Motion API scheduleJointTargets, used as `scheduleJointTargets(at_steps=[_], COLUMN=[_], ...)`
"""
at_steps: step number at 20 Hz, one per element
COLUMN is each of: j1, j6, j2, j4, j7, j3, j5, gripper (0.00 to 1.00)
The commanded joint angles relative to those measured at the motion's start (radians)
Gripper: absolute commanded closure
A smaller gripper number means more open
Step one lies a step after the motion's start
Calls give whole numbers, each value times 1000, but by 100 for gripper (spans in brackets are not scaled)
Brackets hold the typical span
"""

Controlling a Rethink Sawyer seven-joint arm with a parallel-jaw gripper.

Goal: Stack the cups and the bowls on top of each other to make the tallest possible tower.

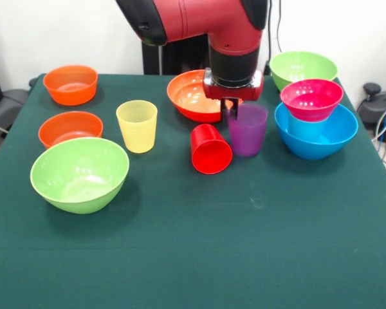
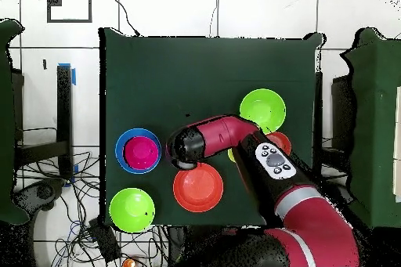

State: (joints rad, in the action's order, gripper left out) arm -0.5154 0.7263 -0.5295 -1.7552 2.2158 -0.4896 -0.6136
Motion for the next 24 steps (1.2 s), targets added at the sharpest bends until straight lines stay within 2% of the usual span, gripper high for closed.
scheduleJointTargets(at_steps=[1, 6, 10, 12, 15, 17, 21, 24], j1=[39, 45, 52, 46, 17, 4, -6, -6], j6=[-22, -26, -7, 25, 159, 221, 281, 303], j2=[13, 10, -22, -56, -176, -227, -271, -279], j4=[62, 66, 66, 49, -1, -19, -25, -18], j7=[-130, -126, -140, -153, -207, -226, -239, -244], j3=[7, 12, 5, -13, -75, -101, -132, -142], j5=[-102, -103, -99, -71, 40, 88, 134, 139], gripper=[100, 100, 100, 100, 100, 100, 100, 100])
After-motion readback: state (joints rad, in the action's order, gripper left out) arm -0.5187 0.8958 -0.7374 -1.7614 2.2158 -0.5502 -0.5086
